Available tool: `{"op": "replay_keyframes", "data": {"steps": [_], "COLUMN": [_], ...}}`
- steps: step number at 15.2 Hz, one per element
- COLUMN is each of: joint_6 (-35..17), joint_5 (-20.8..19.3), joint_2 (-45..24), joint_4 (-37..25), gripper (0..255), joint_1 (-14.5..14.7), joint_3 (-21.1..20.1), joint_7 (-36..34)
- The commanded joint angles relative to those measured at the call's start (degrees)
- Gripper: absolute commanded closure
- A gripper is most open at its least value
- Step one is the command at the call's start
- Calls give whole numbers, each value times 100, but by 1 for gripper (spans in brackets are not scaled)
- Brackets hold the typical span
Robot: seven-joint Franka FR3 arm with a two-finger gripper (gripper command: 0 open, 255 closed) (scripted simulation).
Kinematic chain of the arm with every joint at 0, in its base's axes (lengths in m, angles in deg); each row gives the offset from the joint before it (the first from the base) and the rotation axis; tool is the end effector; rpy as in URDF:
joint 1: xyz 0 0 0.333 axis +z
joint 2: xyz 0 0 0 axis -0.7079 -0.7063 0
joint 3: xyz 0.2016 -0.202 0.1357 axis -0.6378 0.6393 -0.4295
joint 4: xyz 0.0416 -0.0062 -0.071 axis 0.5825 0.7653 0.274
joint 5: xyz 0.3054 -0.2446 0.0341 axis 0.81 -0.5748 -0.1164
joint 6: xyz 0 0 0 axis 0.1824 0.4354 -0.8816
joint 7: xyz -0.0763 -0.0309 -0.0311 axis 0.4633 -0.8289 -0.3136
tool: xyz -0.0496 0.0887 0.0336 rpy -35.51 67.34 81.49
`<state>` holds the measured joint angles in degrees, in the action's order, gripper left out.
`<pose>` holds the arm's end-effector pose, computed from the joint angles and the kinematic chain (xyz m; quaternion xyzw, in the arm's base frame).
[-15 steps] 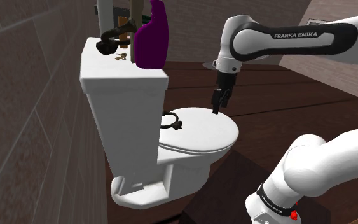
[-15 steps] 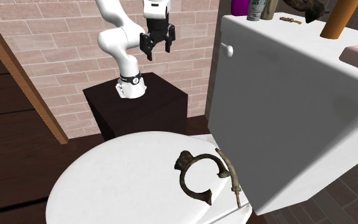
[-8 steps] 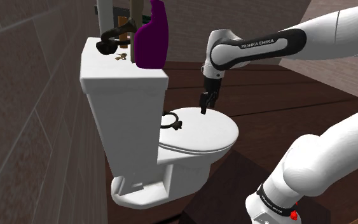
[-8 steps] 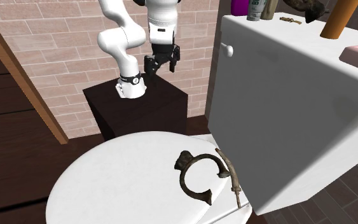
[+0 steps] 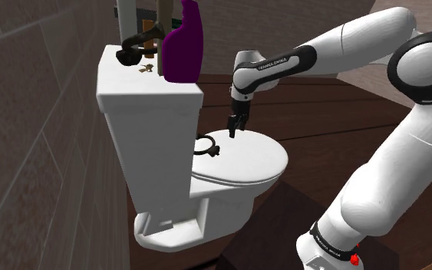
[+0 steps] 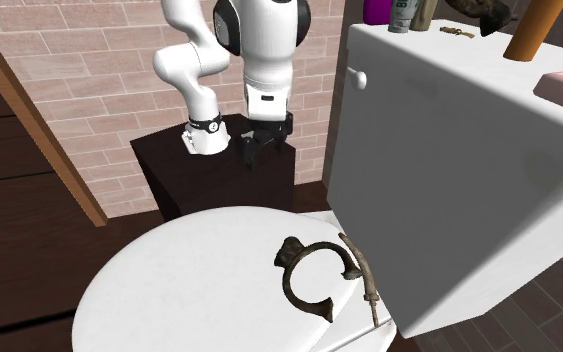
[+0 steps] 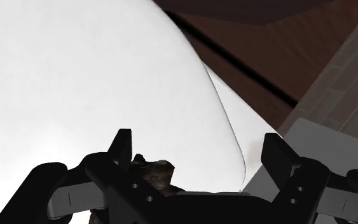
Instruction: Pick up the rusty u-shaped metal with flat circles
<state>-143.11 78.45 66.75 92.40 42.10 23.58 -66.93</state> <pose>0.5019 -0.0786 0.3893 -0.9962 -0.0530 0.0677 0.0151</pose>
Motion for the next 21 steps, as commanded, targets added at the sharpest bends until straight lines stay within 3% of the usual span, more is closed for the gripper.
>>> {"op": "replay_keyframes", "data": {"steps": [1, 12, 17, 21], "joint_6": [-164, -513, -354, -16], "joint_5": [8, 128, 170, 190], "joint_2": [-448, -2866, -4053, -5140], "joint_4": [-306, -2487, -3891, -5367], "gripper": [0, 0, 0, 0], "joint_1": [-30, -276, -427, -564], "joint_3": [36, 99, 82, 61], "joint_7": [100, 547, 688, 773]}}
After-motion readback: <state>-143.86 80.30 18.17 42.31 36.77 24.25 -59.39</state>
